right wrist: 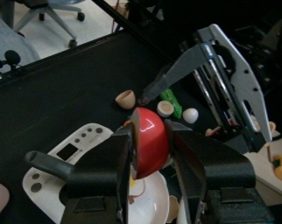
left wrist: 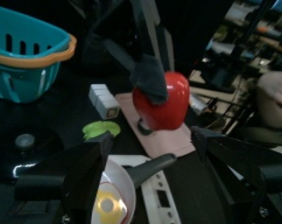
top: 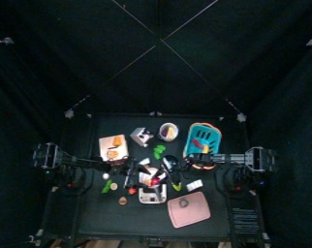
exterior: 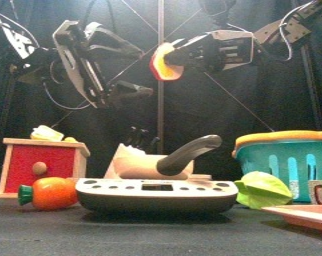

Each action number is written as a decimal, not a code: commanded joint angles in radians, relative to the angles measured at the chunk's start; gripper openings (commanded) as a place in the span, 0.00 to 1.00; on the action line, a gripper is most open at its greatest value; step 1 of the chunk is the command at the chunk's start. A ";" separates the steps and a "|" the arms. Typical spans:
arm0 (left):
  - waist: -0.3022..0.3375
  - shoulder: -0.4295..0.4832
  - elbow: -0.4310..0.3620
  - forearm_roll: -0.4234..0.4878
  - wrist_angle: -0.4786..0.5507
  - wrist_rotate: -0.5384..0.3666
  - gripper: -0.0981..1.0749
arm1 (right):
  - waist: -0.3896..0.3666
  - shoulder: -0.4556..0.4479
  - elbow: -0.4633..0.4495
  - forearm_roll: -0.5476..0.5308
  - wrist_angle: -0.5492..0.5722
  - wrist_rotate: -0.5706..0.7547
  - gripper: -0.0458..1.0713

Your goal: Hand over apple half

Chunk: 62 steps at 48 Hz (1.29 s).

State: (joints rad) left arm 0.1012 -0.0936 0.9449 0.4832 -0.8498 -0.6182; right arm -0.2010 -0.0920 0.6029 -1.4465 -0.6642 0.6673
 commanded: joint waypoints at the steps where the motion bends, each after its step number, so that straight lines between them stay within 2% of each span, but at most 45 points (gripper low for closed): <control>1: 0.037 0.009 -0.029 0.074 -0.054 -0.067 0.97 | -0.005 -0.017 -0.017 0.037 -0.011 -0.046 0.48; 6: 0.060 0.035 -0.044 0.118 -0.055 -0.127 0.97 | -0.005 -0.011 -0.011 0.098 -0.015 -0.103 0.48; 20: 0.064 0.061 -0.089 0.181 -0.067 -0.141 0.97 | 0.000 0.003 0.021 0.202 -0.015 -0.222 0.48; 26: 0.064 0.063 -0.095 0.199 -0.084 -0.146 0.97 | 0.000 0.003 0.026 0.206 -0.015 -0.225 0.48; 32: 0.069 0.074 -0.098 0.213 -0.089 -0.196 0.97 | 0.002 0.003 0.025 0.202 -0.015 -0.227 0.48; 44: 0.121 0.115 -0.146 0.331 -0.138 -0.307 0.97 | 0.005 0.006 0.026 0.198 -0.015 -0.229 0.48; 53: 0.149 0.138 -0.163 0.393 -0.150 -0.341 0.97 | 0.006 0.006 0.026 0.195 -0.015 -0.229 0.48; 62: 0.167 0.149 -0.167 0.426 -0.236 -0.357 0.97 | 0.006 0.006 0.023 0.195 -0.015 -0.229 0.48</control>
State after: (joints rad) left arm 0.2546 0.0614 0.7992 0.9004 -1.0370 -0.9756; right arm -0.1963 -0.0675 0.6381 -1.2548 -0.6734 0.4387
